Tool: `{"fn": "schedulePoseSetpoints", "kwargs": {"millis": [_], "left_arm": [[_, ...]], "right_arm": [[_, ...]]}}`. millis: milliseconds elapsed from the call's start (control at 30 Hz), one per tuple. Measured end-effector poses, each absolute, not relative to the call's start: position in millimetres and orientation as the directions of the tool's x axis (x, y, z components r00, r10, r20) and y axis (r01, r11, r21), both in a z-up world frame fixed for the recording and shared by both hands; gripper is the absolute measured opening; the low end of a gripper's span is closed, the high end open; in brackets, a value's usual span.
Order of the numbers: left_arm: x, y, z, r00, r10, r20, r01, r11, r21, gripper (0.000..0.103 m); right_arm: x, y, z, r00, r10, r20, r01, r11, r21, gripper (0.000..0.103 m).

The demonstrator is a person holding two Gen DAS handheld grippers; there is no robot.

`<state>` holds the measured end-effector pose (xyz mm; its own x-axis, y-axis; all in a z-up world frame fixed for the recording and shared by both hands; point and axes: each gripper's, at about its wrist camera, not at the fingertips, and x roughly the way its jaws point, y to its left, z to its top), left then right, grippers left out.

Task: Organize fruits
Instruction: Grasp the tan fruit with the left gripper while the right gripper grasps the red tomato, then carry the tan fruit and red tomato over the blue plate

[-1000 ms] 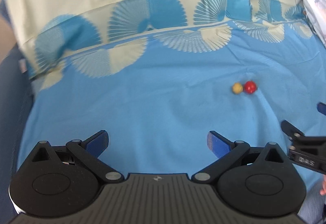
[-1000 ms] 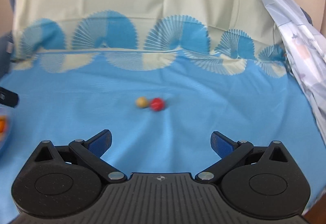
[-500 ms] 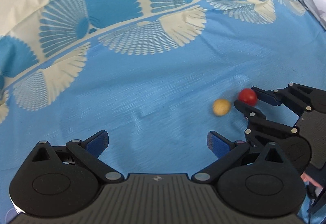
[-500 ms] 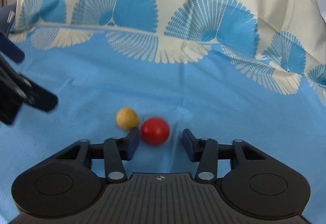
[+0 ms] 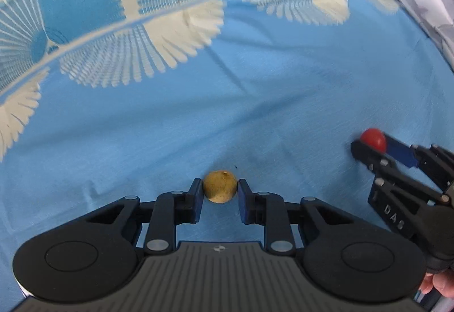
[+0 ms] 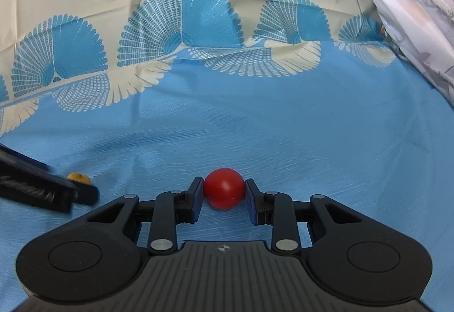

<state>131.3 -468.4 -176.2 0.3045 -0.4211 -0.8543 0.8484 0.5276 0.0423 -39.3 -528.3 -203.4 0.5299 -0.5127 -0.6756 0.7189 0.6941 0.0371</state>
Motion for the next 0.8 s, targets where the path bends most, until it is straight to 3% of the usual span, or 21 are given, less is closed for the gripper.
{"fn": "schedulePoseSetpoints", "kwargs": {"millis": [167,367,800], "left_arm": [[124.6,-431.0,-141.3,0.33,-0.43,-0.84,0.819,0.573,0.028,0.028],[90.3,-332.9,-80.6,0.374,-0.388,-0.843,0.759,0.65,0.037,0.028],[0.9,-99.6,2.7,0.49,-0.268,-0.829,0.571,0.818,0.073,0.028]], "right_arm": [[-44.8,-524.8,-190.0,0.512,-0.545,-0.665,0.75,0.66,0.036,0.032],[-80.8,-462.8,-131.5,0.591,-0.499,-0.634,0.713,0.691,0.121,0.032],[-122.1,-252.8,-11.9,0.787,-0.077,-0.612,0.291,0.921,0.259,0.032]]}}
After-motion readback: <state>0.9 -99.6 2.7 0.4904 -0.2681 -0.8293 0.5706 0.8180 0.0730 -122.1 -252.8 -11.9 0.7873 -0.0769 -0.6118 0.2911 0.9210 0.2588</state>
